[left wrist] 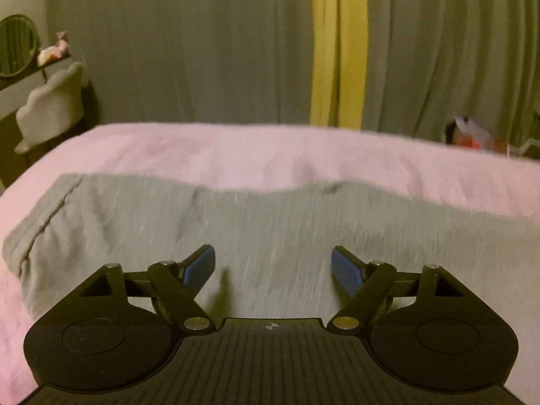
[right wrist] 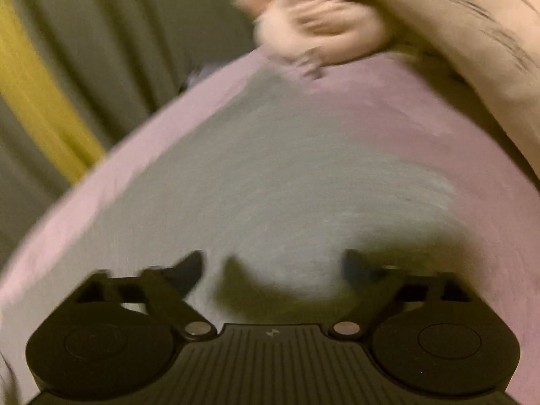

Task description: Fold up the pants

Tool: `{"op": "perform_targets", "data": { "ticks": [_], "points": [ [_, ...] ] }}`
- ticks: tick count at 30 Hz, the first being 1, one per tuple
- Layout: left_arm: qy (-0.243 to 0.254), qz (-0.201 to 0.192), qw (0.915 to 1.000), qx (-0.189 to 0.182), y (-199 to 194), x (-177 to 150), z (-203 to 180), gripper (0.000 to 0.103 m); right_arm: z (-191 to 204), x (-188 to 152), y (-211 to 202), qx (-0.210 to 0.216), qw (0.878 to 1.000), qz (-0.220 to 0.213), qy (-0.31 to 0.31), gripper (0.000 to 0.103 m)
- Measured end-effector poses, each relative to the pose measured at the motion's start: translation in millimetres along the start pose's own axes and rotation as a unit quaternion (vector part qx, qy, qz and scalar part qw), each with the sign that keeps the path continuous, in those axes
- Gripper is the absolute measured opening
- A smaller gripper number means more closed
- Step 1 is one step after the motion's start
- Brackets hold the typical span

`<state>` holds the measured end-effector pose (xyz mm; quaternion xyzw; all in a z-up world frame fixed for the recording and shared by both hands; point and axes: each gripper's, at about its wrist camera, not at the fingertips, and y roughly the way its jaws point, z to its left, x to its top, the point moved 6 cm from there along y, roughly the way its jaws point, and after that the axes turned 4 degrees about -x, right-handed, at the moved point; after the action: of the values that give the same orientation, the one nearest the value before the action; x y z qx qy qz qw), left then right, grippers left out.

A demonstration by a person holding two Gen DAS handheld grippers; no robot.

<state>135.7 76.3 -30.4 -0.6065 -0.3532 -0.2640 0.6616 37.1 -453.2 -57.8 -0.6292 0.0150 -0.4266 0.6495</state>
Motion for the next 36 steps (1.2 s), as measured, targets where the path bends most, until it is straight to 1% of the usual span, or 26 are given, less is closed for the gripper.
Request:
{"op": "perform_targets", "data": {
  "ticks": [2,4,6,7,9,10,11,12,13,14,15,17,19,20,21,23,24,25,27,29,30,31,33,34,35,36],
  "points": [
    [-0.015,-0.007,0.9999,-0.004,10.3,16.1,-7.6,0.083,17.3,-2.6,9.2,-0.048,0.996,0.022,-0.066,0.099],
    [-0.026,-0.010,0.9996,-0.003,12.8,26.0,-9.9,0.082,30.7,-6.5,18.2,-0.089,0.988,0.039,-0.122,0.099],
    [-0.026,-0.011,0.9995,-0.012,20.6,34.1,-19.2,0.083,36.3,-8.4,21.8,-0.105,0.983,0.044,-0.145,0.099],
    [-0.020,0.004,0.9996,-0.020,28.6,34.5,-26.8,0.083,35.5,-8.2,22.9,-0.104,0.983,0.043,-0.144,0.099],
    [0.000,0.054,0.9978,-0.040,46.8,28.0,-42.4,0.083,32.2,-7.4,23.1,-0.095,0.986,0.038,-0.134,0.099],
    [0.013,0.079,0.9960,-0.039,59.3,19.6,-50.2,0.084,31.0,-7.3,23.3,-0.092,0.986,0.036,-0.131,0.099],
    [0.027,0.089,0.9953,-0.026,68.2,13.3,-54.0,0.087,30.4,-6.9,24.2,-0.091,0.987,0.034,-0.131,0.099],
    [0.042,0.081,0.9957,-0.012,75.3,8.3,-57.4,0.093,30.8,-6.9,24.6,-0.092,0.986,0.033,-0.132,0.099],
    [0.056,0.062,0.9965,0.003,78.9,8.2,-59.8,0.096,30.8,-7.2,25.3,-0.093,0.986,0.033,-0.134,0.099],
    [0.064,0.056,0.9963,0.015,83.2,10.0,-61.1,0.098,31.5,-7.4,26.0,-0.095,0.985,0.032,-0.137,0.099],
    [0.061,0.057,0.9963,0.018,87.2,12.2,-60.6,0.098,31.7,-6.8,26.7,-0.096,0.985,0.032,-0.140,0.099],
    [0.040,0.057,0.9973,0.023,91.4,19.6,-56.2,0.098,32.0,-7.5,26.9,-0.095,0.985,0.030,-0.141,0.099],
    [0.040,0.058,0.9970,0.033,95.0,26.9,-51.6,0.098,31.6,-7.4,26.2,-0.093,0.985,0.028,-0.140,0.099],
    [0.035,0.061,0.9967,0.041,92.6,29.1,-48.5,0.098,31.5,-7.2,26.0,-0.093,0.985,0.028,-0.140,0.099],
    [0.028,0.060,0.9968,0.044,85.4,31.1,-46.4,0.093,31.4,-7.4,25.4,-0.092,0.985,0.027,-0.140,0.099],
    [0.017,0.059,0.9977,0.029,66.6,29.3,-48.7,0.091,31.3,-7.5,24.5,-0.091,0.986,0.026,-0.139,0.099],
    [0.014,0.059,0.9981,0.010,58.2,28.2,-53.8,0.091,31.3,-7.5,24.2,-0.090,0.986,0.026,-0.139,0.099],
    [0.012,0.060,0.9980,-0.016,49.9,23.8,-61.9,0.091,31.4,-7.5,24.2,-0.090,0.986,0.026,-0.139,0.099],
    [0.024,0.061,0.9959,-0.062,34.3,14.1,-85.0,0.092,31.8,-6.9,24.5,-0.091,0.985,0.027,-0.141,0.099],
    [0.050,0.063,0.9930,-0.087,27.0,5.3,-111.1,0.093,31.6,-6.1,24.8,-0.092,0.985,0.028,-0.143,0.099],
    [0.059,0.060,0.9924,-0.090,27.0,3.0,-121.7,0.093,31.5,-6.0,24.7,-0.092,0.985,0.029,-0.144,0.099],
    [0.070,0.057,0.9923,-0.085,29.6,1.3,-132.9,0.093,31.4,-6.0,24.5,-0.091,0.985,0.029,-0.144,0.099],
    [0.084,0.067,0.9912,-0.077,41.6,-0.5,-149.7,0.094,31.1,-6.0,24.6,-0.090,0.985,0.028,-0.145,0.099],
    [0.088,0.079,0.9905,-0.070,51.6,-1.5,-156.7,0.097,31.3,-6.0,24.9,-0.091,0.985,0.028,-0.146,0.099],
    [0.090,0.080,0.9910,-0.057,59.6,-0.7,-159.7,0.103,31.6,-6.1,25.3,-0.091,0.985,0.027,-0.147,0.099],
    [0.093,0.074,0.9919,-0.046,66.7,0.8,-161.4,0.103,31.8,-6.1,25.7,-0.091,0.984,0.025,-0.148,0.099]
  ]
}}
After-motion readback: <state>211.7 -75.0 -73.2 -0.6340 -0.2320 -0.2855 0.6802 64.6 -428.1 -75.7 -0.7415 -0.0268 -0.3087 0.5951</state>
